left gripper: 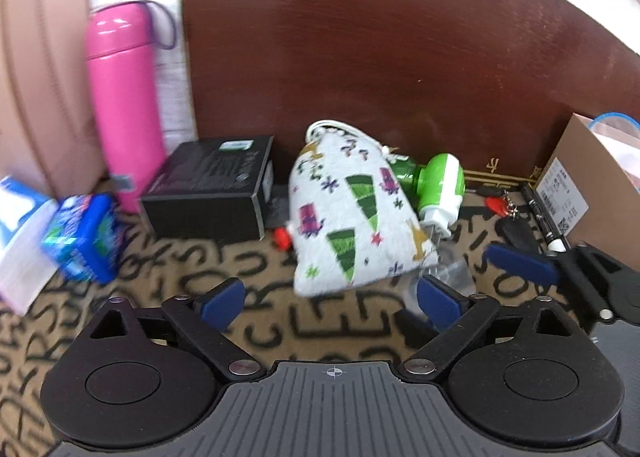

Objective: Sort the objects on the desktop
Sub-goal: 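Reach the right tool toward the white Christmas-print pouch, then grasp the white pouch with the right tool and lift it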

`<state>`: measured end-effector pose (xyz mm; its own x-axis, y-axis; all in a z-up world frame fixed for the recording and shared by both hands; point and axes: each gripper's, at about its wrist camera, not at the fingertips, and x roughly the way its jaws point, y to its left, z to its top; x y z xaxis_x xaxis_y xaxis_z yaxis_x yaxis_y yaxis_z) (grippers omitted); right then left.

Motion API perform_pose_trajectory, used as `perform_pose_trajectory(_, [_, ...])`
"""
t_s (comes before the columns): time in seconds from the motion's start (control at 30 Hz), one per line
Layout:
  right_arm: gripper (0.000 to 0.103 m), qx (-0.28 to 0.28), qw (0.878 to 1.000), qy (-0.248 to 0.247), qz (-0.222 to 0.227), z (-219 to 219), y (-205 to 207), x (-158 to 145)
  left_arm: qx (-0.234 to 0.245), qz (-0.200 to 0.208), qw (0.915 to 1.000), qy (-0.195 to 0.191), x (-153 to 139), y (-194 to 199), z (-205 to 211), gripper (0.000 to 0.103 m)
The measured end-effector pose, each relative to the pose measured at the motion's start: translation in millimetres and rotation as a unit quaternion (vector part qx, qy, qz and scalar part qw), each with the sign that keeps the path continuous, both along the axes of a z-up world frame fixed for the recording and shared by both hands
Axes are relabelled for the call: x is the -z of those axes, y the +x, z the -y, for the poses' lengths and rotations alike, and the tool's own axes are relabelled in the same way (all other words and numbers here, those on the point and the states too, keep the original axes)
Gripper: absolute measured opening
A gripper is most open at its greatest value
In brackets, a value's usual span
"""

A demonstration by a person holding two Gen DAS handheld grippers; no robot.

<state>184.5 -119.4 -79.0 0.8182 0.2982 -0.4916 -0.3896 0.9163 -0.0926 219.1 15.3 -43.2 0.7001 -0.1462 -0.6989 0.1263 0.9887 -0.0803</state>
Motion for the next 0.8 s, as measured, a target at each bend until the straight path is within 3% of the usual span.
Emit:
perform_pose_trajectory(0.2, [0.081, -0.020, 1.000, -0.013, 0.000, -6.4, 24.9, 9.4, 0.017, -0.012, 0.9996, -0.022, 12.3, 28.6, -0.7, 0.091])
perform_pose_trajectory(0.3, [0.074, -0.027, 0.999, -0.017, -0.008, -10.6, 36.2, 14.9, 0.018, -0.022, 0.9991, -0.032, 19.7, 39.2, -2.4, 0.089])
perform_pose_trajectory(0.4, [0.069, -0.037, 0.999, -0.017, -0.023, -16.0, 45.7, 20.2, 0.021, -0.036, 0.9981, -0.046, 26.7, 49.3, -3.7, 0.081])
perform_pose_trajectory(0.47, [0.063, -0.037, 0.999, -0.014, -0.030, -16.9, 49.0, 22.0, 0.023, -0.051, 0.9966, -0.061, 33.0, 56.4, -4.1, 0.064])
perform_pose_trajectory(0.5, [0.058, -0.036, 0.999, -0.014, -0.032, -17.1, 48.9, 21.6, 0.019, -0.054, 0.9960, -0.069, 34.7, 57.9, -4.5, 0.063])
perform_pose_trajectory(0.57, [0.047, -0.034, 0.999, -0.016, -0.027, -17.3, 44.5, 19.0, 0.017, -0.053, 0.9961, -0.069, 32.3, 55.1, -3.2, 0.048])
perform_pose_trajectory(0.7, [0.038, -0.044, 0.998, -0.053, -0.014, -25.2, 24.3, 13.4, 0.020, -0.048, 0.9974, -0.050, 21.8, 37.9, 3.9, 0.041])
perform_pose_trajectory(0.8, [0.037, -0.048, 0.997, -0.048, -0.021, -22.8, 1.8, 8.0, 0.021, -0.057, 0.9965, -0.058, 16.3, 17.3, 3.0, 0.041])
